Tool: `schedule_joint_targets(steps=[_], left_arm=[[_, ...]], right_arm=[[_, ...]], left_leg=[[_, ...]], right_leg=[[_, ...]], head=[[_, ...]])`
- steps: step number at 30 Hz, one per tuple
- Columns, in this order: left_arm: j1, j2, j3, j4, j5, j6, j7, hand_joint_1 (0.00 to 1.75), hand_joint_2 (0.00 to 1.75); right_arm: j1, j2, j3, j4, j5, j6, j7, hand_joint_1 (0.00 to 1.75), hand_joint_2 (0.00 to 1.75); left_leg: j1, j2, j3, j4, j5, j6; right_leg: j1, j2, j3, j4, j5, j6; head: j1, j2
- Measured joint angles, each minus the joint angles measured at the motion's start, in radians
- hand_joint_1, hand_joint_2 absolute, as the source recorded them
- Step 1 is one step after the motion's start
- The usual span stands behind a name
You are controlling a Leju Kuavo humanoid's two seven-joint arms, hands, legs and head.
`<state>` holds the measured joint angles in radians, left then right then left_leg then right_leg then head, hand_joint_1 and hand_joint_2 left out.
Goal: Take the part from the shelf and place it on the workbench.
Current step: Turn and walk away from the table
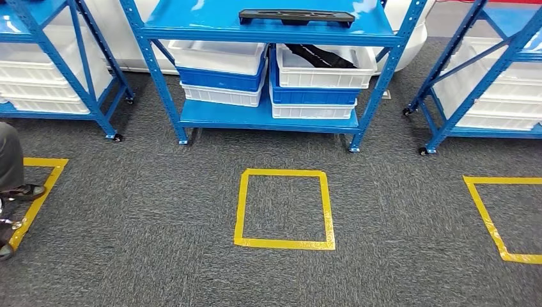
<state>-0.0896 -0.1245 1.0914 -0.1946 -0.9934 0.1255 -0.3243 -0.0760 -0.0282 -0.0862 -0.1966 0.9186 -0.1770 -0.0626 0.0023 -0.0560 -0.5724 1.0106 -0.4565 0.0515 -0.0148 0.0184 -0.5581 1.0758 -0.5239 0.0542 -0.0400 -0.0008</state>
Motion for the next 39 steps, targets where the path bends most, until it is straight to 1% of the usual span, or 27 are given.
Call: schedule_joint_targets(steps=[1,2,4,6,8,10,11,12,13,15,17,18,20,21,22,23,24,26,27,28,29,31,33,34,35,38,39], left_arm=[[0.000,0.000,0.000,0.000,0.000,0.000,0.000,0.00,0.00],[0.000,0.000,0.000,0.000,0.000,0.000,0.000,0.00,0.00],[0.002,0.000,0.000,0.000,-0.001,0.000,0.000,0.00,0.00],[0.002,0.001,0.000,0.000,-0.002,0.000,0.000,0.00,0.00],[0.002,0.000,0.000,0.000,-0.002,0.000,0.000,0.00,0.00],[0.001,0.000,0.000,0.000,-0.002,0.000,0.000,0.00,0.00],[0.002,0.000,0.000,0.000,-0.002,0.000,0.000,0.00,0.00],[0.002,0.001,0.000,0.000,-0.002,0.000,0.000,0.00,0.00],[0.002,0.001,0.000,0.000,-0.002,0.000,0.000,0.00,0.00],[0.001,0.003,0.000,0.000,-0.002,0.000,0.000,0.00,0.00],[-0.001,0.003,0.000,0.000,-0.002,0.000,0.000,0.00,0.00],[-0.001,0.003,0.000,0.000,-0.002,0.000,0.000,0.00,0.00],[0.000,0.003,0.000,0.000,-0.002,0.000,-0.001,0.00,0.00],[0.000,0.003,0.000,0.000,-0.002,0.000,-0.002,0.00,0.00],[0.000,0.003,0.000,0.000,-0.002,0.001,-0.004,0.00,0.00],[0.000,0.003,0.000,0.000,-0.002,0.002,-0.006,0.00,0.00],[-0.001,0.003,0.000,0.000,-0.002,0.003,-0.009,0.00,0.00],[-0.002,0.003,0.000,0.000,-0.002,0.005,-0.014,0.00,0.00],[-0.002,0.003,0.000,0.000,-0.002,0.005,-0.016,0.00,0.00],[-0.002,0.003,0.000,0.000,-0.002,0.005,-0.017,0.00,0.00],[-0.001,0.002,0.000,0.000,-0.002,0.004,-0.018,0.00,0.00],[-0.001,0.001,0.000,0.000,-0.001,0.002,-0.021,0.00,0.00],[-0.001,0.002,0.000,0.000,-0.001,0.001,-0.024,0.00,0.00],[-0.001,0.003,0.000,0.000,0.000,0.001,-0.025,0.00,0.00],[-0.001,0.003,0.000,0.000,0.001,0.000,-0.025,0.00,0.00],[0.000,0.004,0.001,0.000,0.002,-0.003,-0.025,0.00,0.00],[0.000,0.004,0.001,0.000,0.002,-0.004,-0.025,0.00,0.00]], right_arm=[[0.000,0.000,0.000,0.000,0.000,0.000,-0.001,0.00,0.00],[-0.001,0.000,0.000,0.000,0.000,0.000,-0.001,0.00,0.00],[-0.002,0.000,0.000,0.000,0.000,0.000,-0.002,0.00,0.00],[-0.003,0.002,0.000,0.000,0.002,0.000,-0.005,0.00,0.00],[-0.002,0.002,0.000,0.000,0.004,0.000,-0.008,0.00,0.00],[0.001,0.002,0.000,0.000,0.005,0.000,-0.009,0.00,0.00],[0.002,0.002,0.000,0.000,0.005,0.000,-0.009,0.00,0.00],[0.003,0.002,0.000,0.000,0.005,0.000,-0.009,0.00,0.00],[0.002,0.003,0.000,0.000,0.005,0.000,-0.009,0.00,0.00],[0.001,0.004,0.000,0.000,0.005,0.000,-0.009,0.00,0.00],[0.002,0.004,0.000,0.000,0.005,0.000,-0.009,0.00,0.00],[0.001,0.004,0.000,0.000,0.005,0.000,-0.009,0.00,0.00],[0.000,0.003,0.000,0.000,0.003,0.000,-0.010,0.00,0.00],[0.000,0.003,0.000,0.000,0.001,-0.001,-0.010,0.00,0.00],[-0.001,0.003,0.000,0.000,-0.001,-0.002,-0.010,0.00,0.00],[-0.001,0.004,-0.001,0.000,-0.003,-0.002,-0.010,0.00,0.00],[0.000,0.004,-0.001,0.000,-0.005,-0.002,-0.009,0.00,0.00],[0.002,0.005,-0.002,0.000,-0.006,-0.002,-0.006,0.00,0.00],[0.004,0.005,-0.002,0.000,-0.005,-0.002,-0.004,0.00,0.00],[0.005,0.005,-0.003,0.000,-0.005,-0.001,-0.002,0.00,0.00],[0.006,0.004,-0.003,0.000,-0.004,-0.001,-0.001,0.00,0.00],[0.005,0.004,-0.005,0.000,-0.001,0.000,-0.001,0.00,0.00],[0.002,0.005,-0.007,0.000,0.002,0.002,-0.001,0.00,0.00],[0.002,0.006,-0.008,0.000,0.004,0.004,-0.001,0.00,0.00],[0.001,0.007,-0.008,0.000,0.005,0.005,-0.001,0.00,0.00],[0.001,0.009,-0.009,0.000,0.008,0.010,0.002,0.00,0.00],[0.000,0.009,-0.009,0.000,0.009,0.010,0.003,0.00,0.00]], left_leg=[[-0.002,-0.007,-0.001,0.002,-0.001,-0.004],[-0.003,-0.012,-0.002,0.003,-0.002,-0.008],[-0.002,-0.020,-0.006,0.003,0.000,-0.018],[0.000,-0.008,-0.015,0.021,-0.013,-0.028],[0.004,0.023,-0.054,0.108,-0.067,-0.039],[0.008,0.041,-0.116,0.240,-0.126,-0.050],[0.010,0.044,-0.137,0.279,-0.135,-0.053],[0.012,0.047,-0.139,0.281,-0.124,-0.055],[0.014,0.052,-0.122,0.244,-0.096,-0.054],[0.012,0.083,-0.053,0.108,-0.034,-0.049],[0.005,0.107,-0.010,0.021,-0.009,-0.039],[0.001,0.108,-0.006,0.009,-0.010,-0.034],[-0.001,0.092,-0.007,0.003,-0.005,-0.021],[0.001,0.087,-0.004,-0.003,-0.002,-0.014],[0.003,0.083,-0.001,-0.009,0.003,-0.007],[0.006,0.080,0.001,-0.014,0.006,-0.001],[0.006,0.077,0.001,-0.015,0.008,0.003],[0.005,0.065,-0.001,-0.015,0.010,0.008],[0.005,0.059,-0.002,-0.015,0.010,0.008],[0.005,0.053,-0.002,-0.015,0.010,0.007],[0.005,0.048,-0.001,-0.014,0.010,0.007],[0.006,0.040,0.001,-0.011,0.008,0.002],[0.002,0.035,0.000,-0.002,0.001,-0.010],[0.000,0.034,-0.002,0.002,-0.003,-0.013],[-0.002,0.034,-0.003,0.004,-0.005,-0.008],[0.001,0.034,-0.003,0.004,-0.001,0.014],[0.002,0.034,-0.002,0.002,0.000,0.014]], right_leg=[[0.001,0.007,0.019,-0.045,0.016,-0.003],[0.002,0.011,0.028,-0.067,0.023,-0.009],[0.002,0.001,0.031,-0.071,0.027,-0.024],[-0.004,-0.010,0.034,-0.075,0.033,-0.038],[-0.007,-0.023,0.036,-0.077,0.035,-0.050],[-0.005,-0.038,0.035,-0.077,0.033,-0.055],[-0.004,-0.046,0.035,-0.077,0.032,-0.055],[-0.004,-0.054,0.036,-0.077,0.032,-0.056],[-0.004,-0.060,0.037,-0.077,0.031,-0.056],[-0.001,-0.072,0.042,-0.076,0.027,-0.053],[0.006,-0.084,0.045,-0.075,0.022,-0.044],[0.009,-0.091,0.045,-0.076,0.021,-0.039],[0.012,-0.102,0.047,-0.079,0.019,-0.029],[0.012,-0.102,0.047,-0.078,0.017,-0.025],[0.012,-0.093,0.043,-0.067,0.009,-0.022],[0.010,-0.077,0.031,-0.042,-0.007,-0.023],[0.007,-0.058,0.008,0.007,-0.032,-0.027],[0.003,-0.031,-0.057,0.141,-0.088,-0.033],[0.002,-0.026,-0.086,0.196,-0.104,-0.031],[0.002,-0.025,-0.096,0.213,-0.102,-0.025],[0.001,-0.024,-0.089,0.193,-0.085,-0.015],[-0.005,-0.023,-0.030,0.059,-0.023,0.003],[-0.007,-0.020,0.014,-0.049,0.020,0.002],[-0.008,-0.019,0.022,-0.068,0.027,-0.004],[-0.007,-0.019,0.023,-0.070,0.029,-0.010],[-0.005,-0.019,0.027,-0.071,0.033,-0.017],[-0.003,-0.019,0.027,-0.071,0.033,-0.018]], head=[[0.000,0.000],[0.000,0.000],[-0.001,0.000],[-0.002,0.000],[-0.007,0.000],[-0.009,0.000],[-0.009,0.000],[-0.010,0.000],[-0.010,0.000],[-0.010,0.000],[-0.008,0.000],[-0.006,0.000],[-0.004,0.000],[-0.004,0.000],[-0.003,0.000],[-0.001,0.000],[0.001,0.000],[0.005,0.000],[0.006,0.000],[0.007,0.000],[0.007,0.000],[0.008,0.000],[0.007,0.000],[0.007,0.000],[0.006,0.000],[0.006,0.000],[0.006,0.000]])
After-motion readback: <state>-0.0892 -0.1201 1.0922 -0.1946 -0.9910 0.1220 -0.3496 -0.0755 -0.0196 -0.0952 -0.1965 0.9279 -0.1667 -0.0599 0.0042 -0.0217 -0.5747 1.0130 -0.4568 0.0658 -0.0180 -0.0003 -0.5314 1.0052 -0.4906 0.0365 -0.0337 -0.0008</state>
